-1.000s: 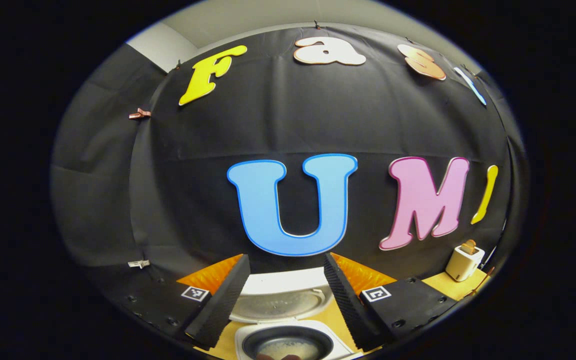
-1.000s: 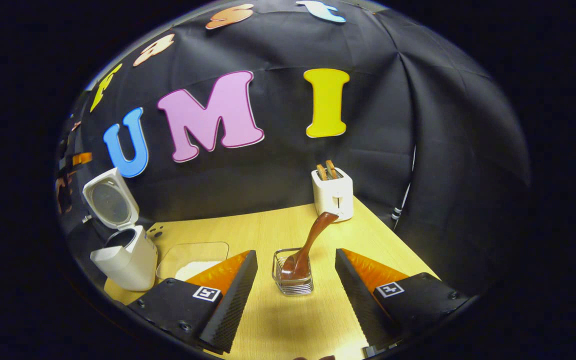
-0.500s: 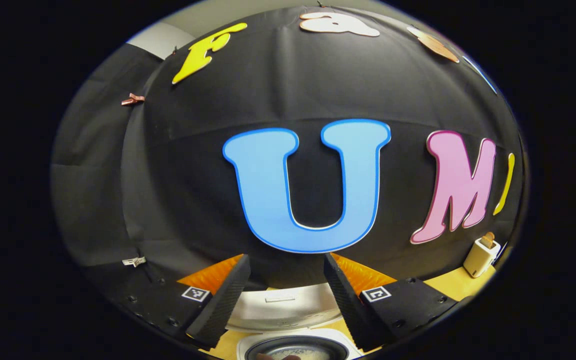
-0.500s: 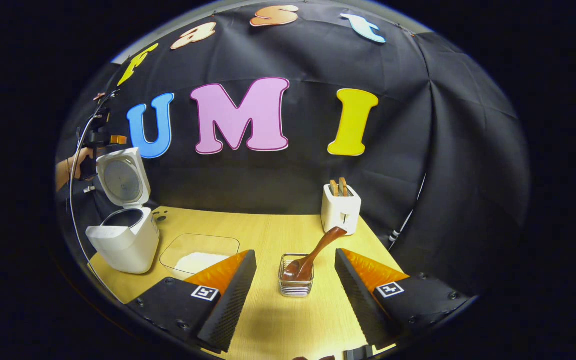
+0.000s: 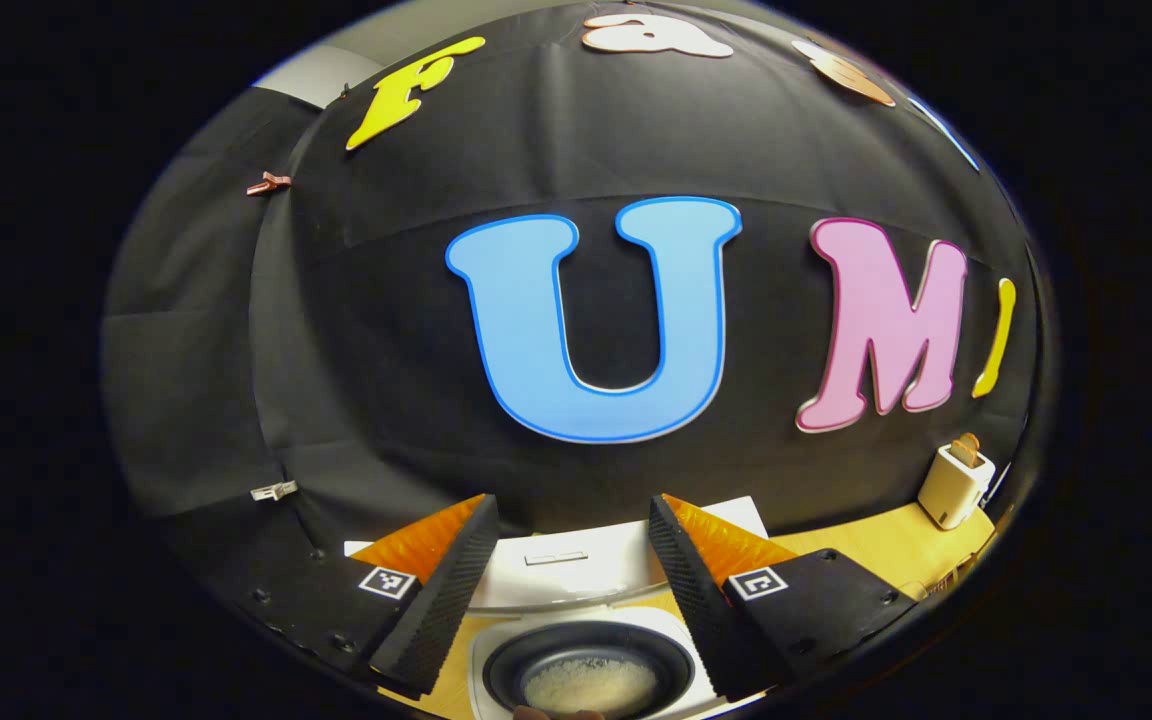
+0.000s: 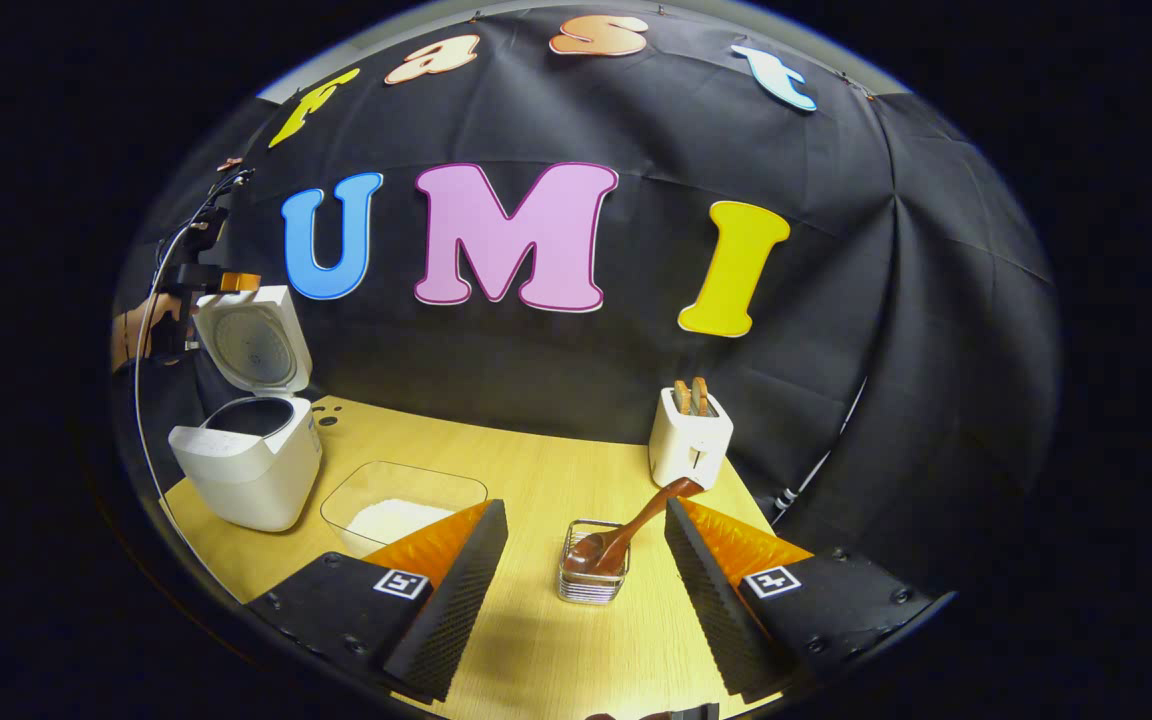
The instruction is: Close the left gripper, press the button to open the rice cooker; take a wooden spoon from the chopstick holder with the right hand, scoop a spoonful of rice and pour it into the rice cooker, then put the wooden spoon back into the chopstick holder.
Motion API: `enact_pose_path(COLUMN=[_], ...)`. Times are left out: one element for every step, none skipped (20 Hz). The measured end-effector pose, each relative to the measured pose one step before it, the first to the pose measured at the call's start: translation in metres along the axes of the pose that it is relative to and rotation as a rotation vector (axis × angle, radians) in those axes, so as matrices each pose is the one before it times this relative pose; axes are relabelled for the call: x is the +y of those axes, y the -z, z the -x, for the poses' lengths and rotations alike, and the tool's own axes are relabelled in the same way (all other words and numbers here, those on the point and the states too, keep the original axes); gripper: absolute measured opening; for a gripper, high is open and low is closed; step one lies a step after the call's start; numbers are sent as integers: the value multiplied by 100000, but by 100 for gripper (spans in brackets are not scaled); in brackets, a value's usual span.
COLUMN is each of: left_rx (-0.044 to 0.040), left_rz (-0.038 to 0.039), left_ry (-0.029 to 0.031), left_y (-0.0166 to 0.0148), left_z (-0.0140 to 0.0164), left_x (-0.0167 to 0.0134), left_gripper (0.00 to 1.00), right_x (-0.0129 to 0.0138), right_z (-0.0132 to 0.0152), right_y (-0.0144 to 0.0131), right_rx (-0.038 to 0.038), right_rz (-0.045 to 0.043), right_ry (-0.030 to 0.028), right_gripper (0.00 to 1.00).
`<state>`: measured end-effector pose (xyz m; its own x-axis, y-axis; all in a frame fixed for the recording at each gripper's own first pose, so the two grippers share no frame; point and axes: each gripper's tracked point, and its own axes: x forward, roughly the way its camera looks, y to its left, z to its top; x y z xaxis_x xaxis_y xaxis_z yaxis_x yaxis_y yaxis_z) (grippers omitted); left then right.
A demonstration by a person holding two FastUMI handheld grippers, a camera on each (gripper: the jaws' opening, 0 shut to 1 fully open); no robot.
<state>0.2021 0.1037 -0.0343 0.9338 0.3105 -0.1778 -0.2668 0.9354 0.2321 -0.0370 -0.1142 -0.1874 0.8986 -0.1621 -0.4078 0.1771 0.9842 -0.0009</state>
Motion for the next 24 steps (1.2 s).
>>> enact_pose_path(left_rx=[1071,1039,1683,1526,1667,1328,1260,1353,1483,1285,1423,1318,1509,1852,2134,2111,2324,1720,1867,2187,1719,2432,1670,1916], left_rz=[1304,1504,1464,1366,943,214,-48,-243,-466,-548,-359,-329,-185,-223,21,39,15,-96,-164,-200,126,434,468,597], left_ry=[498,779,811,854,947,543,501,381,188,107,128,193,206,80,22,37,181,192,392,549,454,312,285,-159], left_y=[924,1040,1030,1061,1016,935,777,902,765,819,808,852,844,1085,978,983,1078,603,805,873,557,755,438,362], left_z=[1240,1156,1054,818,668,573,470,273,290,151,125,37,-20,-91,-94,-154,-91,-76,-201,-332,-173,-384,-290,-232], left_x=[-322,-410,-336,-255,-229,-225,-146,-86,-151,-95,-142,-99,-143,-72,-132,-128,-139,-71,-25,-80,-20,76,23,42], left_gripper=[98,99,99,99,99,99,99,98,98,98,98,98,98,98,98,98,98,98,98,98,98,98,99,99], right_x=[203,99,141,138,107,88,44,99,74,69,29,121,-18,217,19,58,3,-51,22,-116,-88,-35,15,123], right_z=[-149,-158,-229,-60,-141,-37,-85,-129,-35,-112,-54,-44,-133,42,-70,35,-16,-39,9,-59,-138,-82,-33,-10], right_y=[-6,-137,-92,-228,-186,26,-37,-76,-58,-50,-43,9,27,57,46,88,-36,33,127,23,-24,186,64,-57], right_rx=[-33,22,27,-130,-228,88,9,46,105,-73,2,118,36,147,106,206,11,168,24,181,203,295,212,-69], right_rz=[208,-57,39,229,405,330,153,-45,24,51,62,139,44,-141,-174,-51,82,180,55,-50,-232,-327,-240,-11], right_ry=[-239,-335,-215,-513,-282,-263,-76,-182,-11,-132,-50,-171,24,-237,-54,-41,-56,106,-24,170,169,194,97,-57], right_gripper=[98,98,98,98,98,98,98,98,98,98,98,98,98,98,98,98,98,98,98,98,98,98,98,98])
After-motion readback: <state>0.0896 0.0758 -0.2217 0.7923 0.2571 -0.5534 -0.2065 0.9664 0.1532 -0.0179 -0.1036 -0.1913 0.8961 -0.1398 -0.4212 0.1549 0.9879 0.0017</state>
